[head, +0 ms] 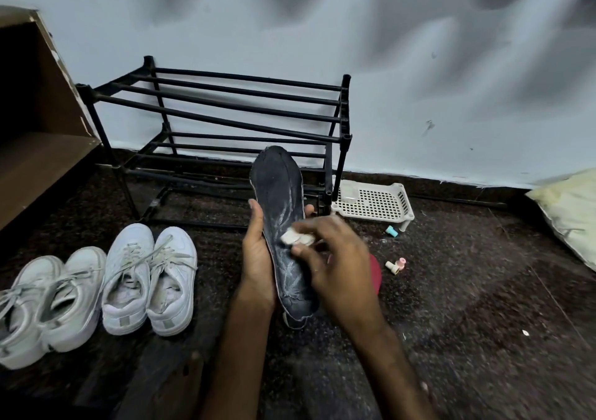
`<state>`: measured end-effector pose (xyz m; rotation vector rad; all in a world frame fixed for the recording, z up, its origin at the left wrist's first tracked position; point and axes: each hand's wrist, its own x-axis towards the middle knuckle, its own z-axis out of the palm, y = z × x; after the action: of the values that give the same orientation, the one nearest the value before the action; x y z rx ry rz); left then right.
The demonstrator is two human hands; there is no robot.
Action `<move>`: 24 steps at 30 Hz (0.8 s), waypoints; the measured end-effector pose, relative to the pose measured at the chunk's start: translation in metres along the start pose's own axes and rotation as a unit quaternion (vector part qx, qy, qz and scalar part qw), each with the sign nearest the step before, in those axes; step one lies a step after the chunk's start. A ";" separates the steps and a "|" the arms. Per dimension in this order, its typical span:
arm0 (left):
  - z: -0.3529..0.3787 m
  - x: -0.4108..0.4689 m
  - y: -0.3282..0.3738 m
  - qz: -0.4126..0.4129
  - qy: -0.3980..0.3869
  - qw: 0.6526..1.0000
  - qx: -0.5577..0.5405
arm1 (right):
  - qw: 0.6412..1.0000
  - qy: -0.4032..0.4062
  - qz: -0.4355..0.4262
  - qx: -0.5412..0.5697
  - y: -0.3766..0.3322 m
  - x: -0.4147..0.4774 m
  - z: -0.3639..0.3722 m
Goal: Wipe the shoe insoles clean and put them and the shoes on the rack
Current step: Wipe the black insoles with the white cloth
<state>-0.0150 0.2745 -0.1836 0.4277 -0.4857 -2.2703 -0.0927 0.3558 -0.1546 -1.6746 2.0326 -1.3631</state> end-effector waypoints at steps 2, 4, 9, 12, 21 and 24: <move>-0.005 0.004 0.001 0.021 0.007 1.000 0.007 | 0.999 -0.026 -0.023 -0.039 -0.007 -0.005 0.014; -0.010 0.004 0.004 0.028 0.013 0.999 0.014 | 0.998 -0.045 -0.019 -0.045 -0.011 -0.009 0.022; -0.016 0.002 0.011 0.054 0.022 0.998 -0.014 | 0.988 -0.149 0.039 0.008 -0.016 -0.005 0.009; -0.008 -0.005 0.012 0.043 0.051 0.997 0.025 | 0.987 -0.161 0.031 -0.003 -0.019 0.000 0.004; 0.009 -0.014 0.014 0.064 -0.041 0.996 -0.037 | 0.990 -0.043 -0.056 -0.122 -0.016 0.062 0.016; -0.003 -0.003 0.030 0.056 -0.040 0.998 -0.008 | 0.991 -0.076 -0.073 -0.080 -0.016 0.021 0.017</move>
<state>0.0071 0.2568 -0.1719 0.2954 -0.5186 -2.1868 -0.0782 0.3302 -0.1443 -1.9630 2.0143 -1.0987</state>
